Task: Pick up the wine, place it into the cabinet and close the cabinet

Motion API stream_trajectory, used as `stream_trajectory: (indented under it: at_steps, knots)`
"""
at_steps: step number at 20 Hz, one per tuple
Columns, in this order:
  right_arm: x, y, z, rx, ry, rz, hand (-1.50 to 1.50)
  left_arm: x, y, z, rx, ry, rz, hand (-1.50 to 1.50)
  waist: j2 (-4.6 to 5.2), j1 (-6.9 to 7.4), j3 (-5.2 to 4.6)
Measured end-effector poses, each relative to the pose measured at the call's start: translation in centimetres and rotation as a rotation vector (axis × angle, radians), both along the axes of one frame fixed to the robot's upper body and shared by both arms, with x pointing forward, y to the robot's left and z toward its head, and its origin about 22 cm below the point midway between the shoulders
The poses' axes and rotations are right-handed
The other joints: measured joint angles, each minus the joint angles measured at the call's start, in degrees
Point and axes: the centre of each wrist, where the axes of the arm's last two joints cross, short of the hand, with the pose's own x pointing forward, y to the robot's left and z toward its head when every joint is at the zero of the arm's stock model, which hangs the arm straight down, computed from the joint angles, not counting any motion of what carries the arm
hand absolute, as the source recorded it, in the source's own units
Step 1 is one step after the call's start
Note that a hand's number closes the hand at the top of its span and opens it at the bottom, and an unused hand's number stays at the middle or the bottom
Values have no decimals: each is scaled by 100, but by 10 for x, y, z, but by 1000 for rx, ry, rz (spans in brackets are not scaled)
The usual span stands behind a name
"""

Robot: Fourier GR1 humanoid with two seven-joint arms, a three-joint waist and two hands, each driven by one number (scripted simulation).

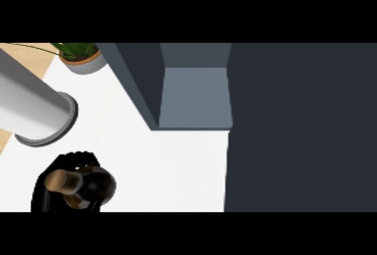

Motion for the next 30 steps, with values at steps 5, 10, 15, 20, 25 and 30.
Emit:
stream_trajectory:
  at_steps: [5, 10, 15, 20, 25, 30]
  knots:
    - [1, -5, 2, -12, -6, -15, -150, -3, -23, 33, -19, 5, -51, 150, 1, -11, 0]
    - [-1, -1, -4, 9, 10, 4, -150, 3, -54, 65, 3, 11, -83, 150, 4, -29, 0]
    - [-1, 1, -5, 20, 11, 11, -150, 12, -84, 96, -11, 25, -136, 150, 8, -42, -1]
    - [-2, 2, -8, 21, 12, 18, -150, 20, -119, 119, -33, 12, -183, 150, 10, -49, -3]
    - [-1, -2, -4, 7, 12, -1, -150, 26, -154, 133, -53, 18, -199, 150, 12, -62, -3]
    - [-2, -2, -7, 13, 15, 7, -150, 33, -185, 151, -54, 16, -183, 150, 12, -78, -2]
